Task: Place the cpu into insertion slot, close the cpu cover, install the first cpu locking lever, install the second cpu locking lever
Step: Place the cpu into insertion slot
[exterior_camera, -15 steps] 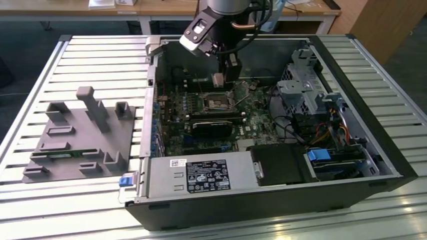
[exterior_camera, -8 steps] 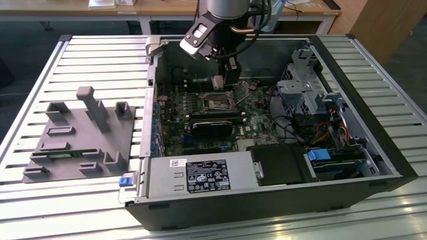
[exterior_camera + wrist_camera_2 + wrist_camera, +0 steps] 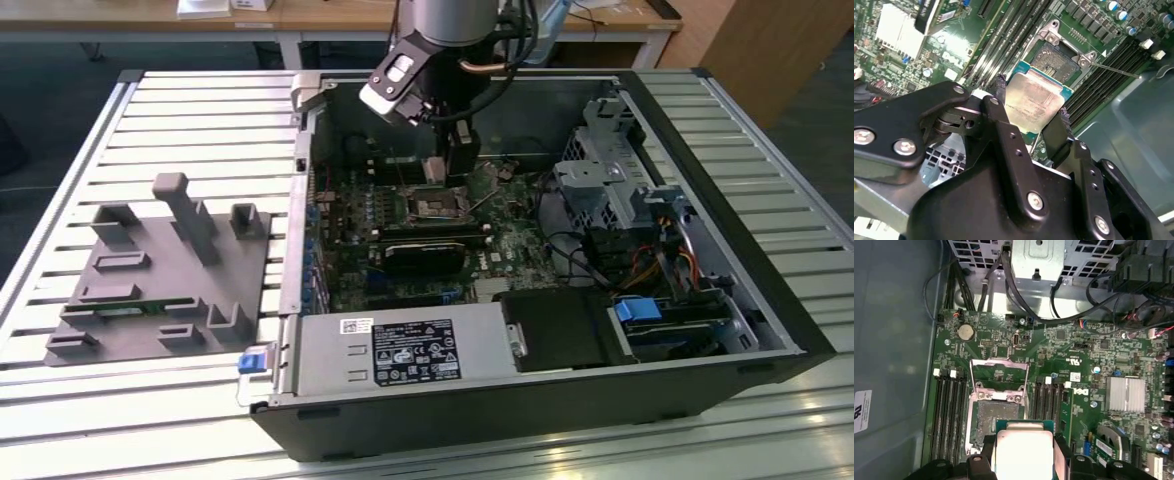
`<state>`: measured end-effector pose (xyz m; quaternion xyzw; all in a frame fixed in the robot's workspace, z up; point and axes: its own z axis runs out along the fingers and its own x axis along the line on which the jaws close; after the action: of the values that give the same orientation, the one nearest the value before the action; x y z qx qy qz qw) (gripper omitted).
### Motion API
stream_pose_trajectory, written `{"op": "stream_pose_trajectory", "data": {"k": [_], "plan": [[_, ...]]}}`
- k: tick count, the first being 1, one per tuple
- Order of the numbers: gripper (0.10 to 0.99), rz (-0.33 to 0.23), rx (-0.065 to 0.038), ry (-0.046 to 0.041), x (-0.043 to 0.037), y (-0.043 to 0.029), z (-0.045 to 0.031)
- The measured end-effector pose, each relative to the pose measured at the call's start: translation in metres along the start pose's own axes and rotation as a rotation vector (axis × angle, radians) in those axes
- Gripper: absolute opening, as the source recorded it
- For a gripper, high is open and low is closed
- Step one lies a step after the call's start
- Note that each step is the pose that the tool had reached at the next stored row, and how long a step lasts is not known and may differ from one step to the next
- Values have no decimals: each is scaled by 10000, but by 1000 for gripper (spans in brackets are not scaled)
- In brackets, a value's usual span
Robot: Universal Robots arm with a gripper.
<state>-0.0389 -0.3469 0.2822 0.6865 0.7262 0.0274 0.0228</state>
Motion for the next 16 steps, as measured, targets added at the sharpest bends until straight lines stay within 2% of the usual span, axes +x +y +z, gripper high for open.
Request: {"op": "stream_pose_trajectory", "data": {"k": [11,16], "plan": [[541,102,5,-32,49,-11,199],[541,156,4,-37,73,-14,250]]}}
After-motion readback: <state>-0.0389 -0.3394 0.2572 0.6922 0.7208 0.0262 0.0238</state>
